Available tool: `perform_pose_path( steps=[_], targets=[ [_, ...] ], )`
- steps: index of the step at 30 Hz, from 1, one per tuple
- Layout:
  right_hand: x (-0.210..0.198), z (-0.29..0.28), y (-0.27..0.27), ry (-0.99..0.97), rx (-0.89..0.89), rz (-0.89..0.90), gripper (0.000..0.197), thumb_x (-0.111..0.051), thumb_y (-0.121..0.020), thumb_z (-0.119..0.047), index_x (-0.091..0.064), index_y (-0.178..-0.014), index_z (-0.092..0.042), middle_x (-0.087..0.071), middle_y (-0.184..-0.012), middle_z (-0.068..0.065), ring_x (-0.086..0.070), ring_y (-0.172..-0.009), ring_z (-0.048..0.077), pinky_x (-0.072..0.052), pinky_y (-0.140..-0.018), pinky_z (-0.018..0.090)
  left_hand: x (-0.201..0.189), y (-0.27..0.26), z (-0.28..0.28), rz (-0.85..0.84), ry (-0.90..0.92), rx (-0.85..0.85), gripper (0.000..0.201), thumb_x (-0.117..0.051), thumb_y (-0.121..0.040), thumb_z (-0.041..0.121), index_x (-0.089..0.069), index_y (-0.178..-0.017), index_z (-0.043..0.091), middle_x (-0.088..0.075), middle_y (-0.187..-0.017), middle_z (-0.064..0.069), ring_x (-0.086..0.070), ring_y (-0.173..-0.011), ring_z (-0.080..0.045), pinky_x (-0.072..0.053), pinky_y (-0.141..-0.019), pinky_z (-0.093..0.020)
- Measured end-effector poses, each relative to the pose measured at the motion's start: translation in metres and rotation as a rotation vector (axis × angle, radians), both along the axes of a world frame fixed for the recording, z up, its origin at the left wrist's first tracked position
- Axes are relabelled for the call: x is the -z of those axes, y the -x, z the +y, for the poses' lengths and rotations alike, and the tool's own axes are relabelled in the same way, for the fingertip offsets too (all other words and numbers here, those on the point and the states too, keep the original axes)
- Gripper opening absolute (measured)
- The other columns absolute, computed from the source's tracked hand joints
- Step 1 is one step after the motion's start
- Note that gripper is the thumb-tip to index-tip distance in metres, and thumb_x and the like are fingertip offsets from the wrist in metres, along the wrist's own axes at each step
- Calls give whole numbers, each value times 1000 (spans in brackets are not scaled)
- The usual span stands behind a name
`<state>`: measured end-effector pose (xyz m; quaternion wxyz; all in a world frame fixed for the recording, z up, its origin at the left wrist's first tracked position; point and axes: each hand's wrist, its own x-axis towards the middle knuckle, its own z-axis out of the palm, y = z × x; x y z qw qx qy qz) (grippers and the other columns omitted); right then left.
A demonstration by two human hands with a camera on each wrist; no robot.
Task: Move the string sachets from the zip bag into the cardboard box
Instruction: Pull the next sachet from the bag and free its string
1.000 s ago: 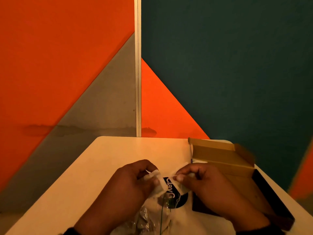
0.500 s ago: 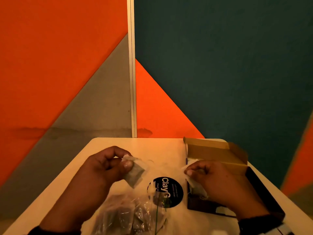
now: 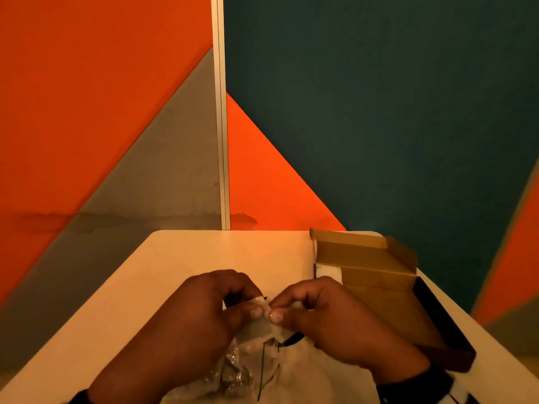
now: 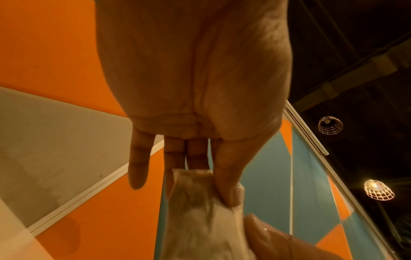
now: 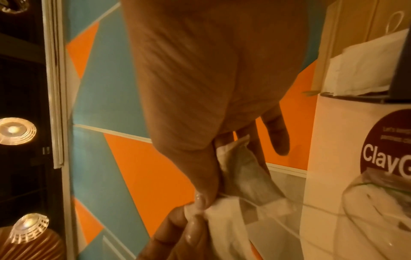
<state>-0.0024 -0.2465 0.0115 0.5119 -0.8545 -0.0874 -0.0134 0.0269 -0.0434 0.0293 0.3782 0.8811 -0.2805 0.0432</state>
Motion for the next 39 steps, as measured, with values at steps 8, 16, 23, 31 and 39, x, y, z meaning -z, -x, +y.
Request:
perform_pose_path(
  steps=[8,16,23,31,39],
  targets=[
    [-2,-16,-1,-12,38,-23,10,-71,-91,-27,-81,-88,-26,-79,-92,-8,-73,-91,14,-57,-94,44,0,-4,11,92,-9,61,9,-77,-83,27,-71,-83,34,-71,-83,9,-66,-81,-2,-53,-75,-19],
    [0,-9,-2,-97,-9,47,15,-69,-91,-23,-81,-83,-28,-78,-93,-12,-72,-90,7,-58,-83,22,9,-16,8,320,786,115,19,-76,-68,12,-67,-82,3,-76,-90,-14,-73,-88,-28,-60,-75,-27],
    [3,1,-1,-177,-41,79,16,-68,-92,-20,-82,-86,-24,-79,-93,-4,-72,-78,10,-58,-66,21,15,-18,1,375,1030,209,57,-96,-42,45,-70,-83,15,-72,-88,-22,-71,-85,-31,-60,-71,-30],
    [12,3,-12,-396,195,-59,50,-50,-102,-3,-68,-115,-48,-74,-117,3,-72,-104,24,-57,-94,52,12,-11,-8,390,1041,160,27,-80,-68,18,-66,-89,9,-72,-85,-18,-68,-79,-27,-54,-70,-35],
    [16,25,-9,-608,83,-48,55,-60,-94,-3,-49,-132,-42,-78,-107,3,-74,-100,30,-53,-96,60,22,-1,-33,288,915,-73,7,-68,-87,6,-67,-90,13,-78,-84,-6,-74,-79,-19,-51,-70,-29]
  ],
)
